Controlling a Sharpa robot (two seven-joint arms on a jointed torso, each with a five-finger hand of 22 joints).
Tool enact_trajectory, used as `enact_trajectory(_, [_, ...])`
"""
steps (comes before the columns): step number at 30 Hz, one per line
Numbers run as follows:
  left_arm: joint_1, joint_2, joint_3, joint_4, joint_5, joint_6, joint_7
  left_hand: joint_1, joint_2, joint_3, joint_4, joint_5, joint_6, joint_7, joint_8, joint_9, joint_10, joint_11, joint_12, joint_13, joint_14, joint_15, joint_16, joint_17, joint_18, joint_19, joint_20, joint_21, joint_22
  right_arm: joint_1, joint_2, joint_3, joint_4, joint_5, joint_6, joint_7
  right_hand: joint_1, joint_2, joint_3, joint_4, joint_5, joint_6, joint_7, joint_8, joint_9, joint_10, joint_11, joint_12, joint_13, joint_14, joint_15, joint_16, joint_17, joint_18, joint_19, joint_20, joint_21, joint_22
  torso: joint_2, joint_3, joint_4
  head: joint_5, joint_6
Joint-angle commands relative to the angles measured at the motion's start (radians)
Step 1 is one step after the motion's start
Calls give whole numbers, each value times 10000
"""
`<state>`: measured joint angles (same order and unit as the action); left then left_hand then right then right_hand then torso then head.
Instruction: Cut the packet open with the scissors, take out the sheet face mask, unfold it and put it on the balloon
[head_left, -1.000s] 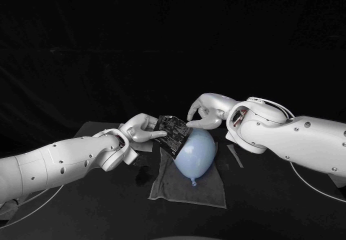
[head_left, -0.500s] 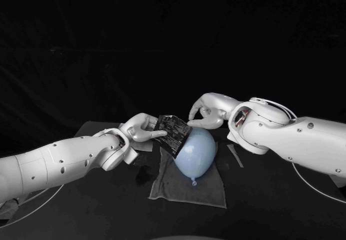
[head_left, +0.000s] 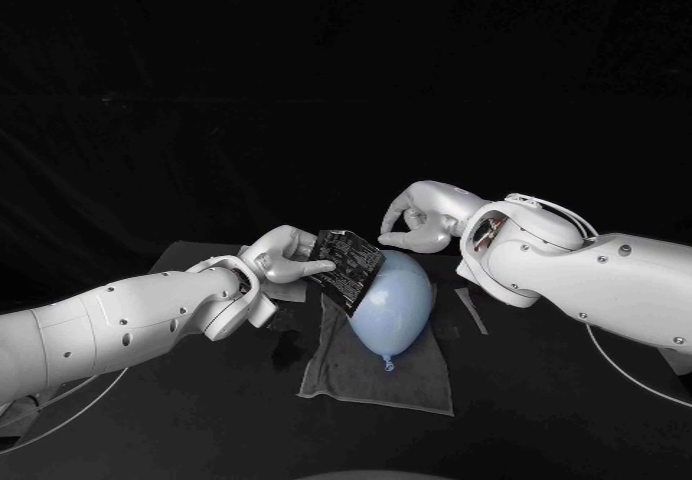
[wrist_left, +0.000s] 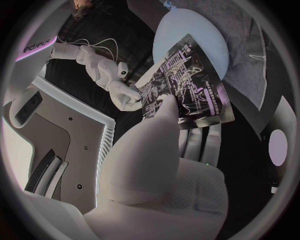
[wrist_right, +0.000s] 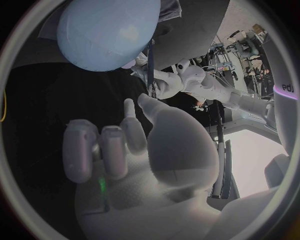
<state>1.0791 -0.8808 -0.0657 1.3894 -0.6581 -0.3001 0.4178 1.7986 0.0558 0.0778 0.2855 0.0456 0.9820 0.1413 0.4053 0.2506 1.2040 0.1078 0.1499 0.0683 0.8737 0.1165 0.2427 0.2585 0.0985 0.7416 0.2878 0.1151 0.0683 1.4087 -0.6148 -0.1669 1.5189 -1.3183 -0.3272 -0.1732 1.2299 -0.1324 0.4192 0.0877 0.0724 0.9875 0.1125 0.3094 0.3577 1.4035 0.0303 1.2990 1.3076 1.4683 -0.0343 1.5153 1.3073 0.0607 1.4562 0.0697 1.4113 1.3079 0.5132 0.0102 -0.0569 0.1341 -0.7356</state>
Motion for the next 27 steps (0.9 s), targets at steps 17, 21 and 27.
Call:
enact_trajectory(17, [16, 15, 13, 48, -47, -78, 137, 39, 58, 80, 4, 29, 75, 10, 65, 1046, 70, 12, -51, 1, 41, 50, -40, 13, 156, 69, 26, -68, 3, -88, 241, 6, -65, -81, 526, -64, 136, -161, 25, -46, 176, -64, -6, 58, -32, 1, -5, -17, 188, 829, -51, 15, 1747, -87, 45, -21, -21, 928, -9, -6, -3, 12, -65])
enact_trajectory(21, [16, 14, 13, 50, -47, -78, 136, 39, 58, 80, 4, 29, 75, 10, 65, 1046, 70, 12, -51, 1, 41, 50, -40, 13, 156, 69, 26, -68, 3, -99, 252, 5, -74, -84, 551, -75, 139, -169, 24, -48, 168, -64, -6, 60, -33, -6, -4, -28, 180, 827, -49, 9, 1737, -86, 42, -20, -25, 925, -9, -6, -4, 18, -72])
enact_trajectory(27, [17, 10, 13, 53, -47, -81, 133, 39, 58, 80, 4, 29, 75, 10, 65, 1046, 70, 12, -51, 1, 41, 50, -40, 13, 156, 69, 26, -68, 3, -108, 265, 5, -68, -93, 594, -85, 139, -169, 24, -48, 168, -64, -6, 60, -33, -6, -4, -28, 180, 827, -49, 9, 1737, -86, 42, -20, -25, 925, -8, -9, -4, 15, -77])
